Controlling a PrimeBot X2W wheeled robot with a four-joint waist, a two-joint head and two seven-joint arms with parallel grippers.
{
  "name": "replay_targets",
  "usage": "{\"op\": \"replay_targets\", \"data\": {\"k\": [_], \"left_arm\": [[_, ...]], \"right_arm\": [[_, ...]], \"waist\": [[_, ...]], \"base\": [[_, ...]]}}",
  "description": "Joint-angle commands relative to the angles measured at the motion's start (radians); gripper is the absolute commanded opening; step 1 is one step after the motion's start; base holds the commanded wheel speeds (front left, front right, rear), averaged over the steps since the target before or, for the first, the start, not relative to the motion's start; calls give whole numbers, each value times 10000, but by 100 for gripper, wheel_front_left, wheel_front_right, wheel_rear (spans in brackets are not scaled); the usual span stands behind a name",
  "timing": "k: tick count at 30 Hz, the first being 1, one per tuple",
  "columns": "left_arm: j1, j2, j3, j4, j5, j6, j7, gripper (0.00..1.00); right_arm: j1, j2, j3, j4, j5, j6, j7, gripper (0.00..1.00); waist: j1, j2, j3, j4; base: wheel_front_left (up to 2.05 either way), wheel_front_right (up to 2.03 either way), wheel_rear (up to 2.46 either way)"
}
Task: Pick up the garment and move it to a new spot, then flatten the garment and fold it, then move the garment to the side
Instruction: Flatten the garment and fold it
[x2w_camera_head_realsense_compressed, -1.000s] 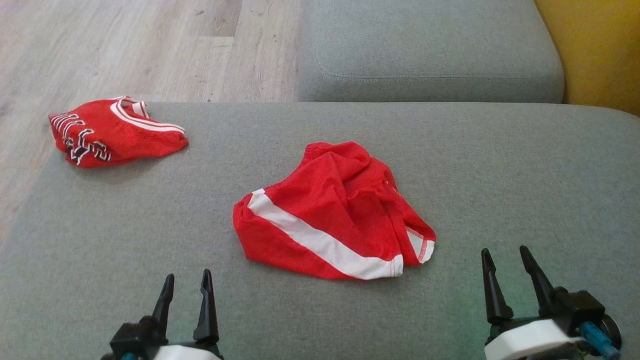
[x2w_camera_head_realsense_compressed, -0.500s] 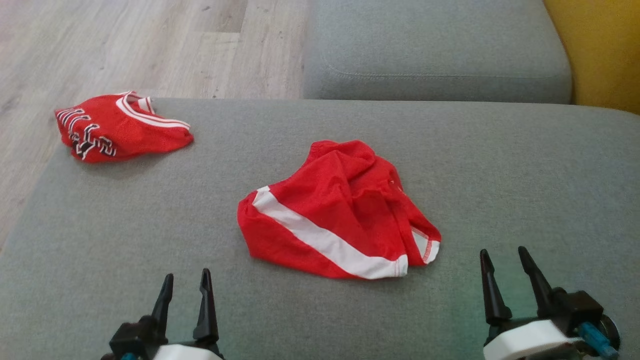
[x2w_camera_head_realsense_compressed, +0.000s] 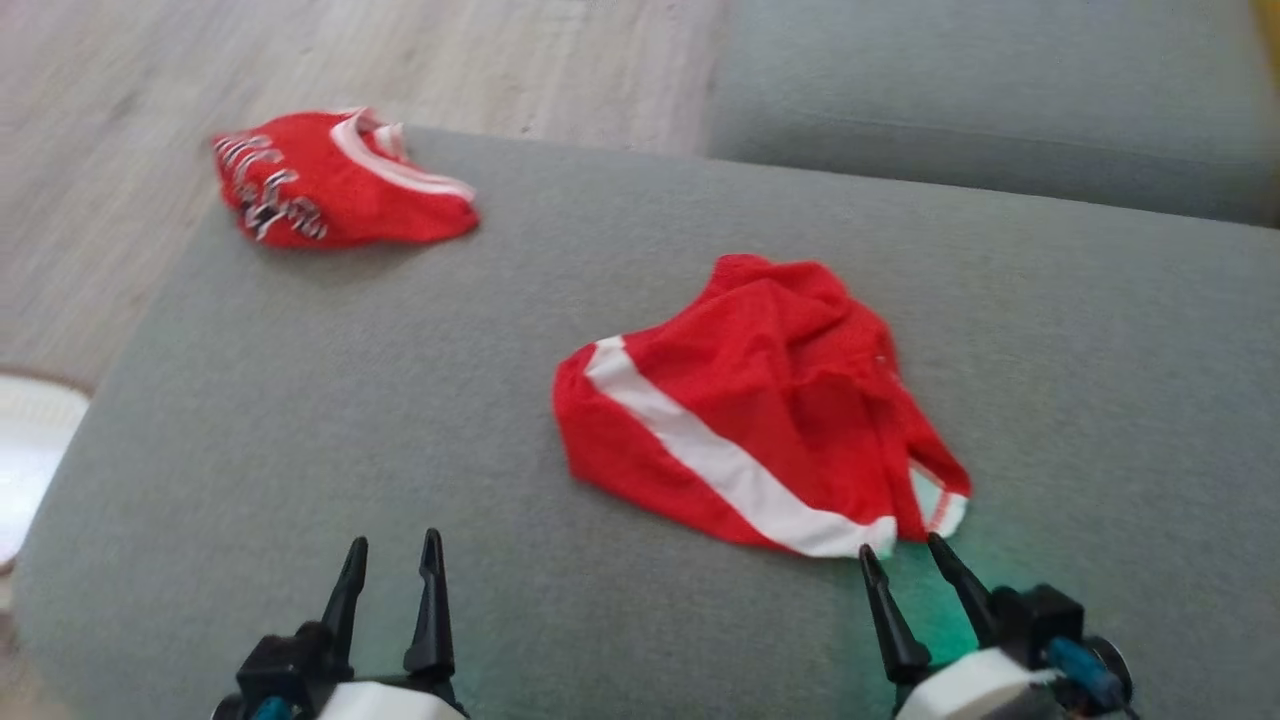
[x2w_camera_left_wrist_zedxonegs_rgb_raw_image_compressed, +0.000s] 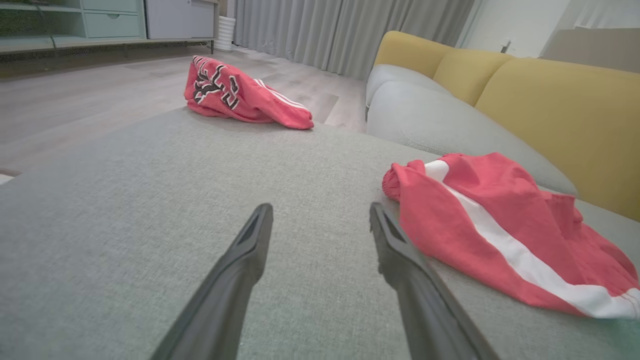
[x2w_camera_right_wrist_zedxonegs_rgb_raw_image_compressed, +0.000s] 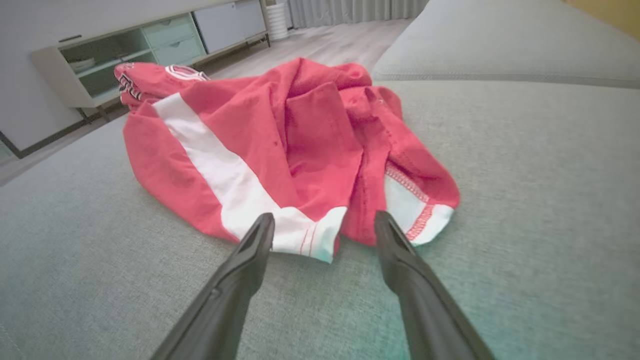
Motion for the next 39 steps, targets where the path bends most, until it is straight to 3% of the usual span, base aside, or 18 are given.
{"op": "replay_targets", "data": {"k": [1,11,14,15,21,27,38,39], "left_arm": [[-591,15,250,-358,19,15,-18,100],[-652,-6,325,-361,-56,61,-91,100],[-585,1,372,-357,-66,103,-117,100],[-556,8,389,-346,-72,117,-124,100],[-398,21,359,-284,-90,115,-147,100],[-231,-6,229,-230,-105,117,-136,100],[-264,-7,114,-151,-134,95,-140,100],[-262,-2,118,-144,-142,99,-141,100]], "right_arm": [[-675,-62,257,8,51,75,0,100],[-2059,-62,319,2285,207,75,52,100],[-2248,-62,566,2396,415,75,-24,40],[-2294,-62,617,2356,470,75,-57,2],[-2202,-62,293,1533,391,75,-154,0],[-1442,-100,-1101,644,-744,75,328,0],[-993,-768,-2120,416,-1434,75,1091,0],[-1059,-782,-2218,469,-1490,75,1027,16]], "waist": [[-1,0,274,455],[-1,0,729,1228],[-1,0,688,1165],[-1,0,671,1108],[-1,0,396,525],[-1,0,127,-201],[-1,0,208,-494],[-1,0,222,-515]], "base": [[0,0,0],[0,0,0],[0,0,0],[0,0,0],[0,0,0],[0,0,0],[0,0,0],[0,0,0]]}}
